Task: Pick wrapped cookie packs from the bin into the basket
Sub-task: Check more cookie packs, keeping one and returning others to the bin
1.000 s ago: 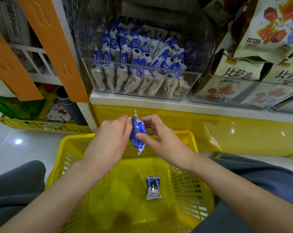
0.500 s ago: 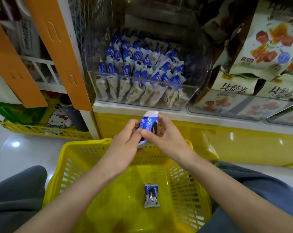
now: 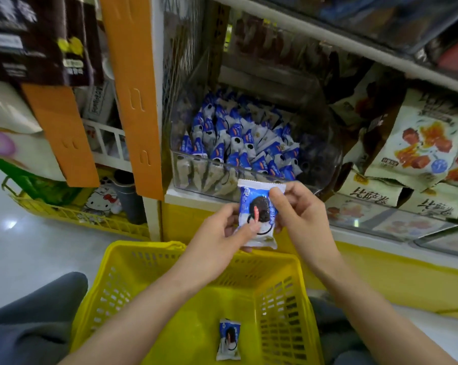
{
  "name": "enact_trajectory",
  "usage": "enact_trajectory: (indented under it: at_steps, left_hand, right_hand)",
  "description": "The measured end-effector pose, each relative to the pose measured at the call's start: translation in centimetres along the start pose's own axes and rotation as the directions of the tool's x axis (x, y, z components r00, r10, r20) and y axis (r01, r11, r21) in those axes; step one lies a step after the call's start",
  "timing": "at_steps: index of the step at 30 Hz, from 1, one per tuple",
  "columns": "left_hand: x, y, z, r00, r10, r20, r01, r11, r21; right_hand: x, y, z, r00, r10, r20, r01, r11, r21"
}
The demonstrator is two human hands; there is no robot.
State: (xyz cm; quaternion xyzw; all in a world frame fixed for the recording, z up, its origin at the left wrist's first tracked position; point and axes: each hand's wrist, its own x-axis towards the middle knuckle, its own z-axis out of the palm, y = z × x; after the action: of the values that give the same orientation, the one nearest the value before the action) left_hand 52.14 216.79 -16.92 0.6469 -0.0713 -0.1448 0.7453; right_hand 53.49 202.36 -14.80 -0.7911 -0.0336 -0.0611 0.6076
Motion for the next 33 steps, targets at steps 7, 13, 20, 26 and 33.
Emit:
enact_trajectory:
  at_steps: [7, 13, 20, 26, 33]
  left_hand:
    - [1.2, 2.5, -1.4, 0.996, 0.042, -0.079, -0.051, 0.992, -0.112]
    - [3.0, 3.8, -3.8, 0.983, 0.095, -0.159, -0.098, 0.995, -0.011]
    - [3.8, 3.4, -4.5, 0.977, 0.102, -0.185, -0.111, 0.993, -0.04]
    - [3.5, 4.2, -5.2, 0.975, 0.125, -0.184, -0.141, 0.987, -0.076]
    - [3.0, 4.4, -6.2, 0.978, 0.067, -0.196, -0.107, 0.974, -0.2]
  right_hand:
    - [2.9, -3.4, 0.2, 0.975, -0.157, 0.158, 0.193, 0.951, -0.243]
    - [10.0, -3.5, -1.6, 0.993, -0.104, 0.05, 0.114, 0.807, -0.579]
    - [15.3, -1.3, -1.7, 0.916, 0.402, -0.018, -0.202, 0.422, -0.884]
    - [16.2, -0.8, -1.1, 0.91, 0.41, -0.06, -0.251, 0.43, -0.867]
    - [15.6, -1.3, -0.7, 0.93, 0.362, -0.067, -0.243, 0.469, -0.849]
